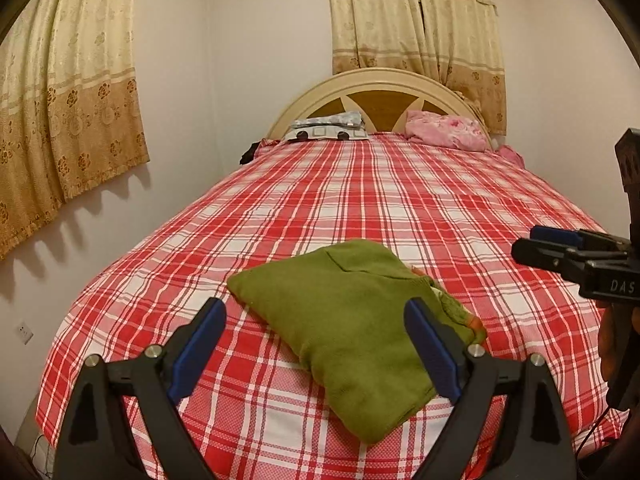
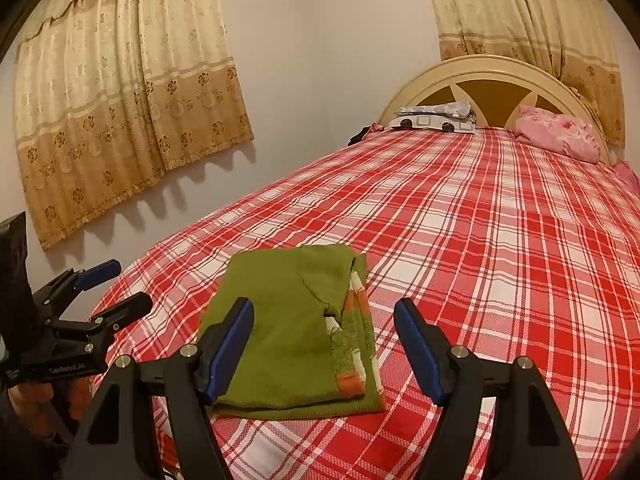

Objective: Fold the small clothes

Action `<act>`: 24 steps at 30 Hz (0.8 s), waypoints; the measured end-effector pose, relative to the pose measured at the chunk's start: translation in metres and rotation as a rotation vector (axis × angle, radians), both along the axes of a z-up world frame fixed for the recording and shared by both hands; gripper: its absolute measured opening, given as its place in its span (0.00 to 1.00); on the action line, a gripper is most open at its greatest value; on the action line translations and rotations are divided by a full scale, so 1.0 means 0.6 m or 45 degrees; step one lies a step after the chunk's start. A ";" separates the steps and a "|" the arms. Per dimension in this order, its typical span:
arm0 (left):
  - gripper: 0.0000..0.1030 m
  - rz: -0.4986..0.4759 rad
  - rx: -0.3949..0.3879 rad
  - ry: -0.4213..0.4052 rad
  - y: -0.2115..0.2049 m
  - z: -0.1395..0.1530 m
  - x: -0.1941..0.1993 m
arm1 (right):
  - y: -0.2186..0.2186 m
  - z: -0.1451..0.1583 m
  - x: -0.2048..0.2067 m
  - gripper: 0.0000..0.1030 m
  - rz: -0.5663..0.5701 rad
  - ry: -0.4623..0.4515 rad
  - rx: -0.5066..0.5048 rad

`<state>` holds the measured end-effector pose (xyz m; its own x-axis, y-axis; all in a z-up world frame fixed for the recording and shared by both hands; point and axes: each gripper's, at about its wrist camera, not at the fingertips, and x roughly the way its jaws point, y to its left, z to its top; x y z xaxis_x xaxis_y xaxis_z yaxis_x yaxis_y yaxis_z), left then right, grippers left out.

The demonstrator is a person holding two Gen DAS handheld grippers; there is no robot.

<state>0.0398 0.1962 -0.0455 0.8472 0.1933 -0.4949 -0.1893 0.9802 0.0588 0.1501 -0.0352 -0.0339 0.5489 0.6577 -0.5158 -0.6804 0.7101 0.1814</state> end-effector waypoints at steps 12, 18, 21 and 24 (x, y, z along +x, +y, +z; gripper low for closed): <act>0.91 -0.009 -0.003 0.000 -0.001 0.001 -0.003 | -0.001 -0.004 -0.006 0.71 0.004 0.008 0.011; 0.91 -0.008 -0.005 -0.009 -0.005 0.004 -0.003 | -0.001 -0.002 -0.011 0.71 0.008 0.003 0.018; 0.91 -0.009 -0.004 -0.010 -0.004 0.004 -0.003 | -0.001 -0.002 -0.011 0.71 0.012 0.012 0.021; 0.91 -0.011 -0.002 -0.011 -0.005 0.005 -0.003 | -0.001 -0.004 -0.011 0.71 0.014 0.023 0.025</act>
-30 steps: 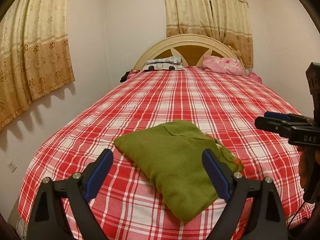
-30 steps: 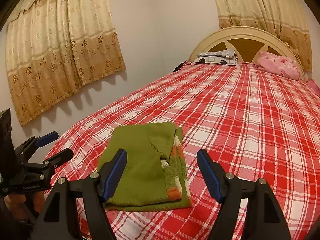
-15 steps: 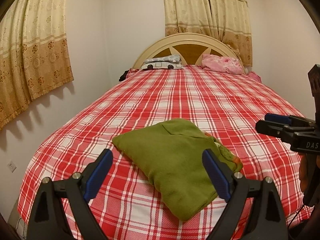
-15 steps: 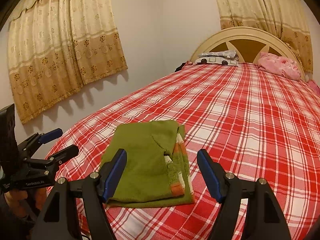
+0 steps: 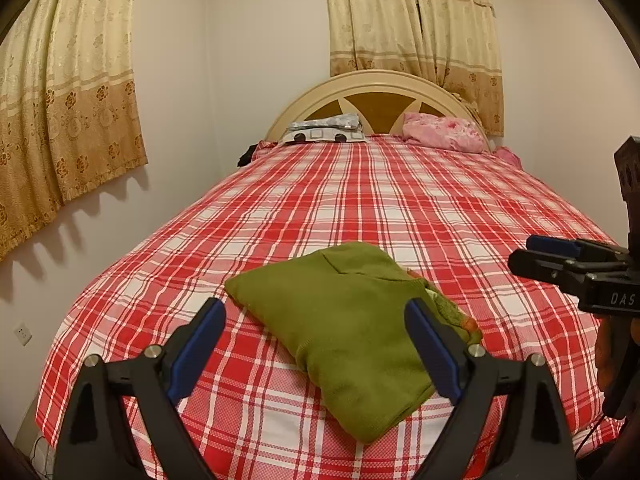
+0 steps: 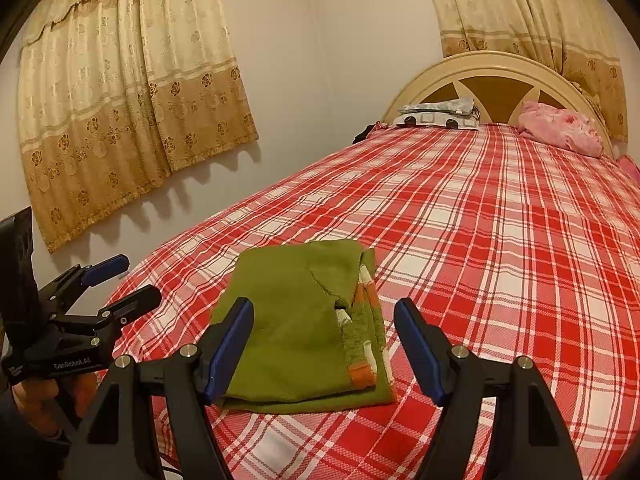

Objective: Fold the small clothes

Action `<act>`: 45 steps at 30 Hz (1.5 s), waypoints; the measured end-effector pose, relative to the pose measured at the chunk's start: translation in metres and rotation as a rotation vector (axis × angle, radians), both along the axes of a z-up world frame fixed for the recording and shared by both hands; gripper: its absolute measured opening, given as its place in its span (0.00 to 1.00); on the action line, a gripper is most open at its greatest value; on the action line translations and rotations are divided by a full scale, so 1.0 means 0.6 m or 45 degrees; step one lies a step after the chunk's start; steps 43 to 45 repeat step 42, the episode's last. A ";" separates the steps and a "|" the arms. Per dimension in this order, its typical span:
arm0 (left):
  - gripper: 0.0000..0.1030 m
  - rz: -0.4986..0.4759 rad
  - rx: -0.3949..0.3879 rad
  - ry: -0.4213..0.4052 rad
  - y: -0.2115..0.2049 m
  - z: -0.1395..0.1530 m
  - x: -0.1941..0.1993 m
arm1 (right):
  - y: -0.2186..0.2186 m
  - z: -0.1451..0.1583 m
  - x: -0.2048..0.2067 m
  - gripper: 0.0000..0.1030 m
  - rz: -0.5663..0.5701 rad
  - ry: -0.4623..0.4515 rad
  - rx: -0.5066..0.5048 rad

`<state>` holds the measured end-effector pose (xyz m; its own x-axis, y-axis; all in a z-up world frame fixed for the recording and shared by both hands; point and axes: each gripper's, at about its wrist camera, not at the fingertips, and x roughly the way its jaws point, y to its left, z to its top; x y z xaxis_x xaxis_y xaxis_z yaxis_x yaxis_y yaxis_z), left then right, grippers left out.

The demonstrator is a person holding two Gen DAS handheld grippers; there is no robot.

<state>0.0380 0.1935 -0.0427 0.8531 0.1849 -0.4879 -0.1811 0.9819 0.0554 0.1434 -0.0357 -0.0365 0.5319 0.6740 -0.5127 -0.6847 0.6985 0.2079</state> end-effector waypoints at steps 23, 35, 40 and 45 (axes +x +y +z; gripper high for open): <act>1.00 0.021 0.002 -0.046 -0.002 0.016 -0.008 | -0.001 -0.001 -0.005 0.71 -0.004 -0.010 0.008; 1.00 0.101 0.009 -0.101 0.009 0.021 -0.016 | 0.002 0.000 -0.009 0.71 0.013 -0.014 -0.001; 1.00 0.100 0.027 -0.114 0.010 0.021 -0.018 | 0.003 0.000 -0.010 0.71 0.012 -0.015 -0.001; 1.00 0.088 0.035 -0.115 0.007 0.020 -0.017 | 0.002 -0.001 -0.010 0.71 0.010 -0.016 0.002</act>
